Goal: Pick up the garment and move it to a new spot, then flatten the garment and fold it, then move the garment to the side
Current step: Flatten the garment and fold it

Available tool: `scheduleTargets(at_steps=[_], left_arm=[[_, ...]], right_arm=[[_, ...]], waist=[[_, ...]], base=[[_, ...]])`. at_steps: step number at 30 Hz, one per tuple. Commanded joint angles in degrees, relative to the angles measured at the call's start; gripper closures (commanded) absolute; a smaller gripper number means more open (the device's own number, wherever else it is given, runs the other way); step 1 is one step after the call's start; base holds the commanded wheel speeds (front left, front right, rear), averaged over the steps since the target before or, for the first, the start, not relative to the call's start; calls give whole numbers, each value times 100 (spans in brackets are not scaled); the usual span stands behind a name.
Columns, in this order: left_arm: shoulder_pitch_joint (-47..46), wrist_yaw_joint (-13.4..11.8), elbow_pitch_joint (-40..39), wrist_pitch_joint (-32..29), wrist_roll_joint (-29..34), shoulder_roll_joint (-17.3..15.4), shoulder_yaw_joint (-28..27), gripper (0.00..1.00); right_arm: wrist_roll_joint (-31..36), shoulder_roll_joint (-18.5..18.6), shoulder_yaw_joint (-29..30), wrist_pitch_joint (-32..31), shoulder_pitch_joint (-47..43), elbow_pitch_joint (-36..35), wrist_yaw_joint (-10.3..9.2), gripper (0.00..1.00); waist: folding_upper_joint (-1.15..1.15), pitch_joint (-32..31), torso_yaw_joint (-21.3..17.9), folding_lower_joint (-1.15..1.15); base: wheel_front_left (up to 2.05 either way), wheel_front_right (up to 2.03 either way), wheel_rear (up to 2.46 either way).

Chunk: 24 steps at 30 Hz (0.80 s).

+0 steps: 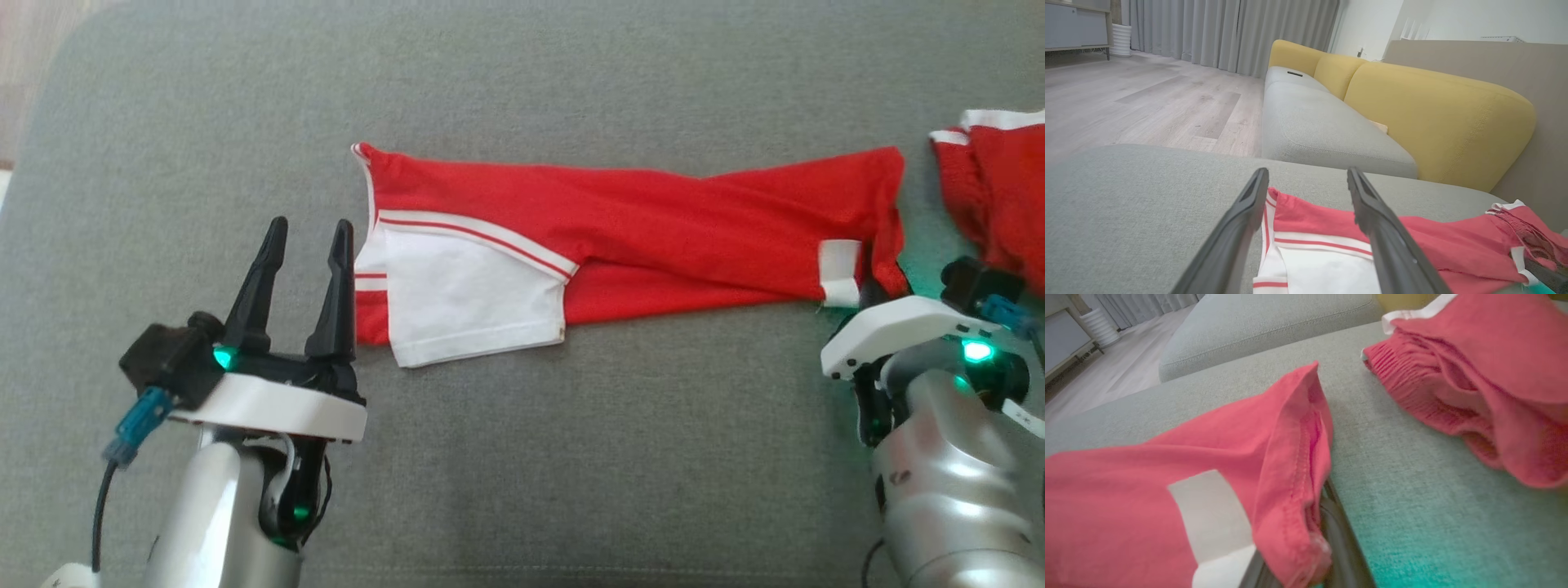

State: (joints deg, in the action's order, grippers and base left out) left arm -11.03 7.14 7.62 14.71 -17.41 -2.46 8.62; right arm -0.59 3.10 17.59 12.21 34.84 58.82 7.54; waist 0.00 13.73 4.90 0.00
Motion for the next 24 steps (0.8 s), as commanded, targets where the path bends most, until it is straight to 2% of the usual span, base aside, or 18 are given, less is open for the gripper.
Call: scheduleTargets(at_steps=[1, 8, 13, 16, 24], left_arm=[[-156, 35, -166, 29, -44, -43, -177, 0], [-28, 35, -133, 29, -67, -43, -150, 0], [68, 35, -120, 29, -81, -42, -89, 0], [126, 35, -113, 29, -103, -42, -81, 0], [216, 35, -86, 29, -158, -42, -16, 0]], right_arm=[[37, -22, -40, 111, 46, -118, -5, 100], [596, 62, 911, 218, -260, -801, -5, 100], [518, 4, 835, 232, -356, -1099, -5, 100], [130, -17, 428, 239, -366, -1268, -5, 100], [-1693, -21, -1768, 141, -460, -1698, -5, 100]], waist=[[0, -95, -76, 0], [0, -415, -196, 0], [0, -546, -198, 0], [0, -624, -184, 0], [0, -786, -7, 0]], base=[[0, 0, 0], [0, 0, 0], [0, 0, 0], [0, 0, 0], [0, 0, 0]])
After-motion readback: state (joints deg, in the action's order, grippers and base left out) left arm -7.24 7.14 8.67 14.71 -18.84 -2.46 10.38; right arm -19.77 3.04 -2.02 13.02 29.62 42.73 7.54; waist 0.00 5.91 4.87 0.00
